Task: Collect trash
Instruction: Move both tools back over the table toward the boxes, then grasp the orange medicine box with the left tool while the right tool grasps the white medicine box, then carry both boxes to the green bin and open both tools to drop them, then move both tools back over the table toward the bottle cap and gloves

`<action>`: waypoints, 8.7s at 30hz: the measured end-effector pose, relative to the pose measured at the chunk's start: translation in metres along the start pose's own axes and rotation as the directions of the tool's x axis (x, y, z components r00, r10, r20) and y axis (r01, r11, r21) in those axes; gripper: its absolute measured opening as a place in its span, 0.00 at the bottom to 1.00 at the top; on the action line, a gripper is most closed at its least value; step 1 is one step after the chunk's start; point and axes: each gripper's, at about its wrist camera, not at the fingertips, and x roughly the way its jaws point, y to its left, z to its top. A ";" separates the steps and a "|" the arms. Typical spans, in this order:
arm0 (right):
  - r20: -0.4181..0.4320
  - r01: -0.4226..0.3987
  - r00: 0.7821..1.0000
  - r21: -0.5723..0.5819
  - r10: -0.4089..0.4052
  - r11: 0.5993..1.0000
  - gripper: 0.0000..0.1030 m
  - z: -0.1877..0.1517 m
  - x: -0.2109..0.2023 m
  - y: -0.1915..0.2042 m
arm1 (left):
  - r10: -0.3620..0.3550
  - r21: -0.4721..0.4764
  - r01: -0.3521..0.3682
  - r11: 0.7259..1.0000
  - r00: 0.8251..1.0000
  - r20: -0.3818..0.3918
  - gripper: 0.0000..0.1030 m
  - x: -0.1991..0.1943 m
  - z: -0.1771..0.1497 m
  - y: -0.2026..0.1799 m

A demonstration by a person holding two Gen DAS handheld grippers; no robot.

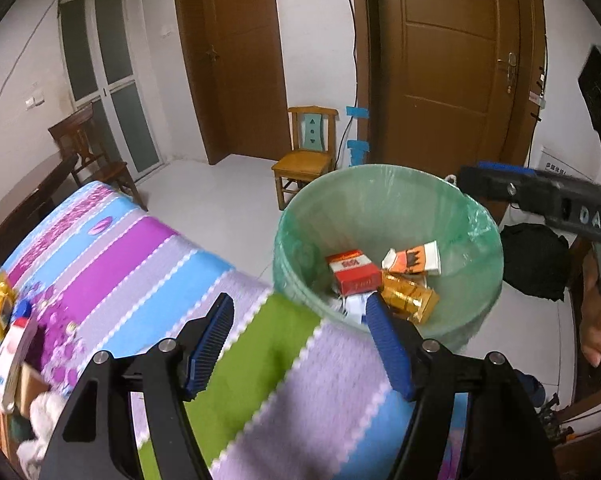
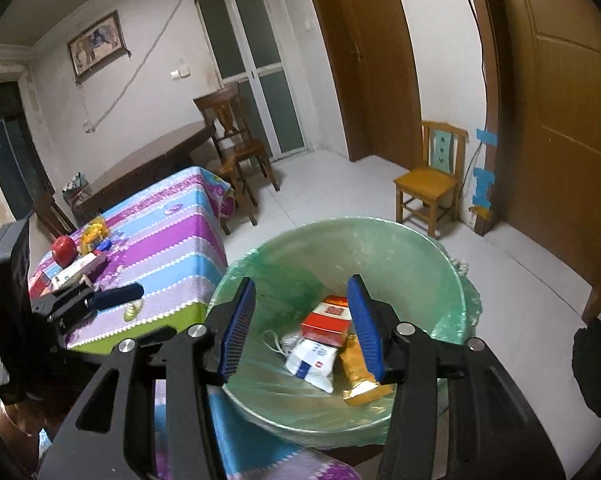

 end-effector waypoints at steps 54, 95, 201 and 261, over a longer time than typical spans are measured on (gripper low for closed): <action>-0.152 -0.371 0.927 -0.266 0.341 0.890 0.70 -0.026 0.048 0.218 | 0.082 0.003 -0.084 0.996 0.970 -0.230 0.62 -0.105 -0.156 0.311; -0.404 -0.351 0.887 -0.269 0.226 0.897 0.21 0.024 0.170 0.359 | 0.219 -0.327 -0.182 0.927 0.972 0.082 0.59 -0.257 -0.239 0.260; -0.077 0.100 0.993 0.081 -0.094 0.992 0.21 0.033 0.016 -0.062 | 0.105 0.181 -0.100 0.978 0.994 -0.016 0.74 0.068 0.084 -0.055; -0.414 -0.565 0.819 -0.453 0.398 0.690 0.86 -0.025 0.134 0.294 | 0.189 -0.378 -0.321 0.868 0.919 -0.346 0.62 0.014 -0.011 0.378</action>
